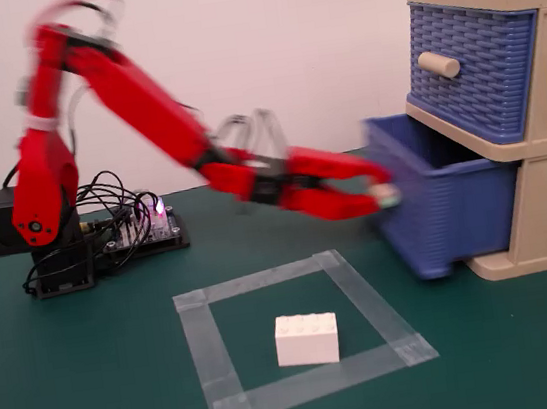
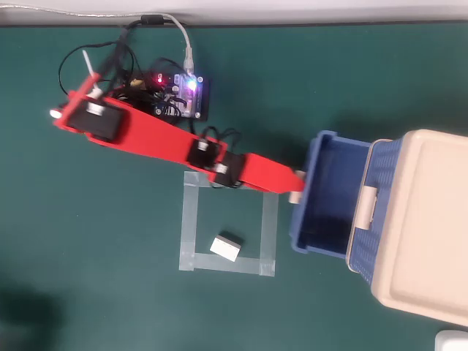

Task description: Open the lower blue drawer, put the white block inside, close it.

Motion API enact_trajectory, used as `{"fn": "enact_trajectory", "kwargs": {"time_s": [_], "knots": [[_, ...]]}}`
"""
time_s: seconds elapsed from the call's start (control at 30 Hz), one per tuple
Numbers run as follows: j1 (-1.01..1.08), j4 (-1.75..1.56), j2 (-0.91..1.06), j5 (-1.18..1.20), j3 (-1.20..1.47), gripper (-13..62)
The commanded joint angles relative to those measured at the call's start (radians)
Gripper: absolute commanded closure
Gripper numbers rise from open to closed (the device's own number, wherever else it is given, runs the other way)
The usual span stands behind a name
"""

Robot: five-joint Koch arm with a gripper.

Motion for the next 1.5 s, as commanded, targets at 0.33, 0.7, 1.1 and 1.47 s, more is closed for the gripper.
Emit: {"fn": "enact_trajectory", "kwargs": {"time_s": [0.33,0.7,1.1,1.47], "knots": [[0.028,0.126,0.420,-0.031,0.239,15.1],[0.373,1.445,0.681,-1.144,-0.351,15.5],[0.495,1.304,0.216,-1.741,-0.565,15.9],[0.528,1.304,-0.003,-1.724,-0.646,15.8]]}}
